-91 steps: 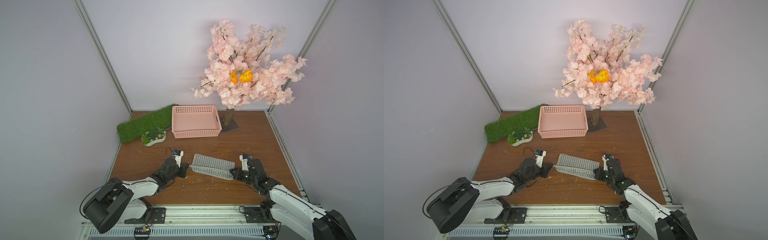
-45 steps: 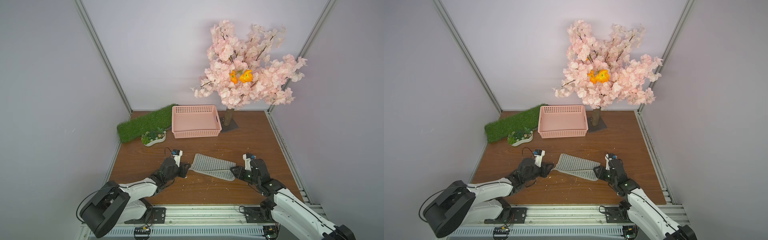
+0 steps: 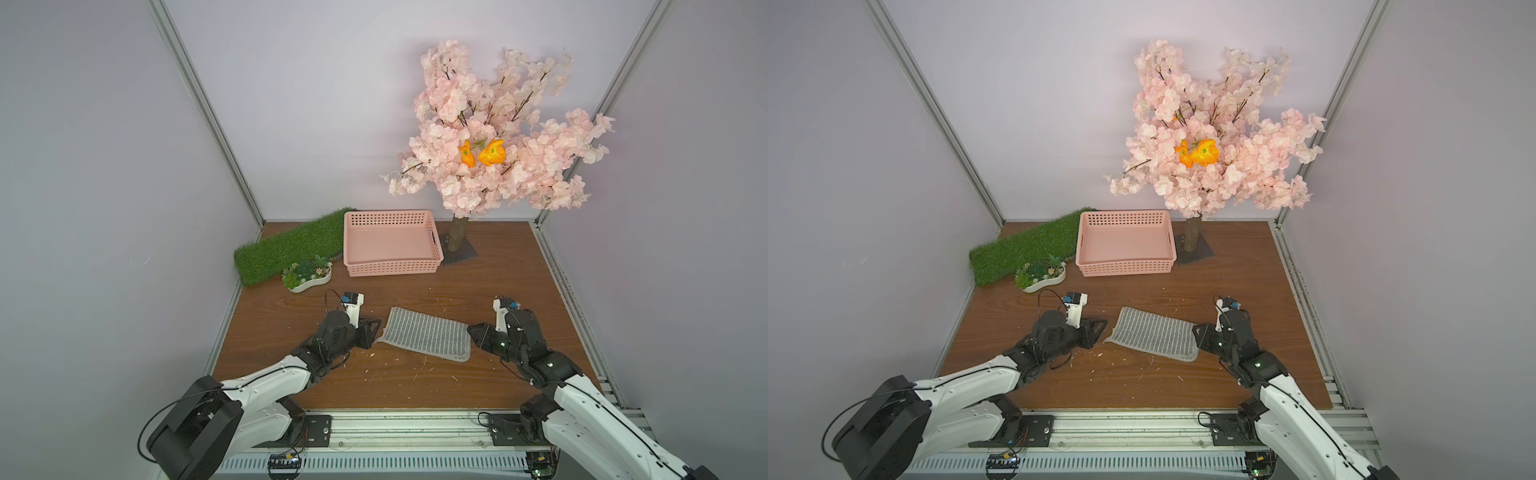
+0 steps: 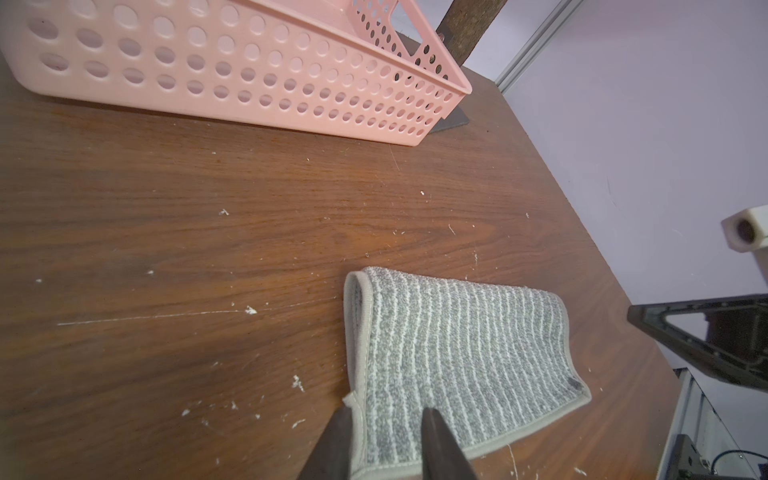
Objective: Fold the square dishcloth
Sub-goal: Fold the cleaning item at the center of the board, then smooth out the cleaning item at the center of the board.
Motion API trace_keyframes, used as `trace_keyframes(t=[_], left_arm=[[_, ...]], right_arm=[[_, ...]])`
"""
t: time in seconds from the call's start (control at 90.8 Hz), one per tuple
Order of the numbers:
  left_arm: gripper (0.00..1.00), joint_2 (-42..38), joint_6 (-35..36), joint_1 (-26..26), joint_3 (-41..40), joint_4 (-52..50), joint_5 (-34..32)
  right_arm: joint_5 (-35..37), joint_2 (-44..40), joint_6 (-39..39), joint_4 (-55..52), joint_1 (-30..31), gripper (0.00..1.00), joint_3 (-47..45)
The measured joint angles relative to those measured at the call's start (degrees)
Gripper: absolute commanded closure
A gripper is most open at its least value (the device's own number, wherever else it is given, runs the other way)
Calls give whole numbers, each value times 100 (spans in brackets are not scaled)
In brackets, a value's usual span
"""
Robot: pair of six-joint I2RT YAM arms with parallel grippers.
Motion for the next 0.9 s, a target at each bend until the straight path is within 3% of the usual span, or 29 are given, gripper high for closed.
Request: trace_keyframes(t=[0.352,0.638,0.903], left_arm=[[70,518,-98,-122,415,160,256],[73,1268,-223,-389,710,487,380],[75,2269,-363,-413,1139,868,487]], right_arm=[[184,-162,96,-127,308,84,48],[240,647,483,662,1333,84,-271],[295,1095,935,1298,1491,84,-890]])
